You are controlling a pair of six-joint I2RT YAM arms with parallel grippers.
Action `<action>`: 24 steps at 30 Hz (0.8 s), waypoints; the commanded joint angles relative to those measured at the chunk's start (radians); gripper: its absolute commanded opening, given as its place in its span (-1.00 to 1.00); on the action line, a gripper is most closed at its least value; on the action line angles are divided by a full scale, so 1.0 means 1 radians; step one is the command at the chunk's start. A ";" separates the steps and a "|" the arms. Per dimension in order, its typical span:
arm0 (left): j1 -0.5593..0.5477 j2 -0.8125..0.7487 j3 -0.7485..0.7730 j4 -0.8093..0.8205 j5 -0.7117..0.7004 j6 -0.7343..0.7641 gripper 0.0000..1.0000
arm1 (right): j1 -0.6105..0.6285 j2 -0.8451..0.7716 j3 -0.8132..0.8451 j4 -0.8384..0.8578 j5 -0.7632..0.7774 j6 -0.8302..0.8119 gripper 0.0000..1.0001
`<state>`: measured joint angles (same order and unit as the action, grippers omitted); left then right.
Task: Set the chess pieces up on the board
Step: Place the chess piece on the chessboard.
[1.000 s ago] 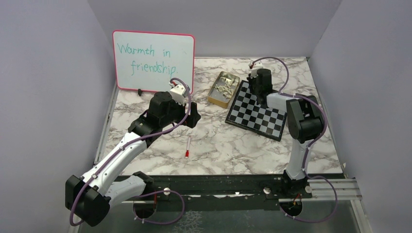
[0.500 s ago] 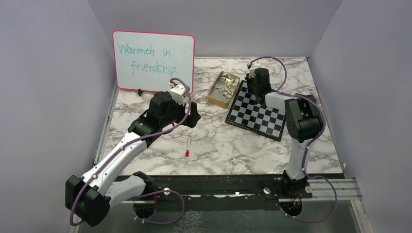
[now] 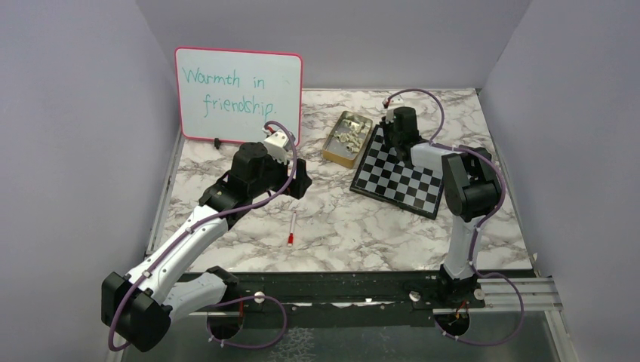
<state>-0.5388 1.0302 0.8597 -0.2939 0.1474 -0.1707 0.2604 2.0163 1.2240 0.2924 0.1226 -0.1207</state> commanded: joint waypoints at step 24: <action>-0.004 -0.022 -0.002 0.003 -0.019 0.010 0.98 | 0.008 0.007 0.038 -0.048 0.015 0.015 -0.58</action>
<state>-0.5388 1.0298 0.8597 -0.2939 0.1471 -0.1707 0.2611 2.0163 1.2263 0.2852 0.1341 -0.1200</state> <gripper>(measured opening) 0.989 0.221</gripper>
